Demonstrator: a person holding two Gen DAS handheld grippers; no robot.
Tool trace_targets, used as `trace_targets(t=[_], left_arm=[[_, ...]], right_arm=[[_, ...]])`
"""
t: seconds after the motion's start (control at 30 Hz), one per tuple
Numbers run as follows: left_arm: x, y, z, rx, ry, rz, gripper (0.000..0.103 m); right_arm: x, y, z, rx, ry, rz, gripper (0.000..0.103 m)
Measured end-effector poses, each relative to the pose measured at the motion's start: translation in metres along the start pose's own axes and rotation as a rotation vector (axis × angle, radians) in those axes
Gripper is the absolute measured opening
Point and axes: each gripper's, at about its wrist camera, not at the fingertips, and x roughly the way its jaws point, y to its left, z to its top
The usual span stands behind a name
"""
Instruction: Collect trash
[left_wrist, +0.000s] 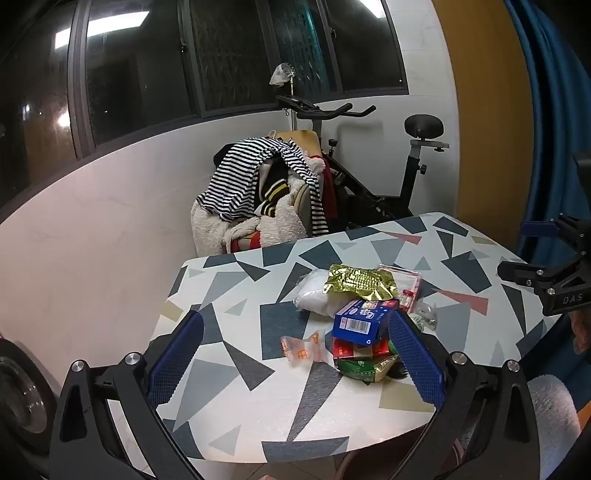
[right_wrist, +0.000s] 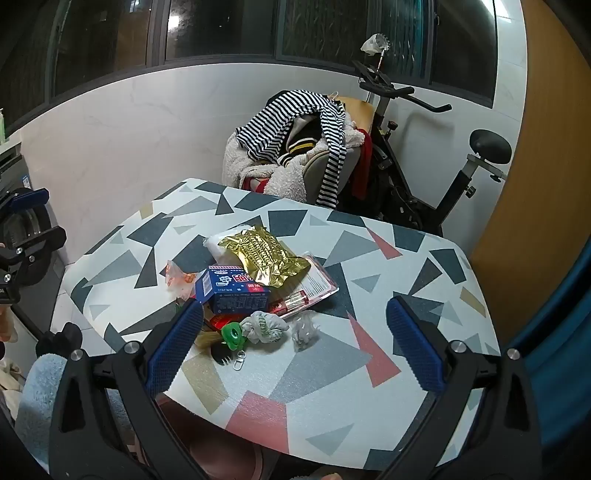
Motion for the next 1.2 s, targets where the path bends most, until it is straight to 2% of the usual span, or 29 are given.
trace_targets(t=[1.2], left_arm=[[0.0009,-0.0008,-0.0004,0.002,0.003,0.002,0.098]], right_arm=[[-0.0013,-0.0025,-0.0004,0.007,0.000,0.001,0.097]])
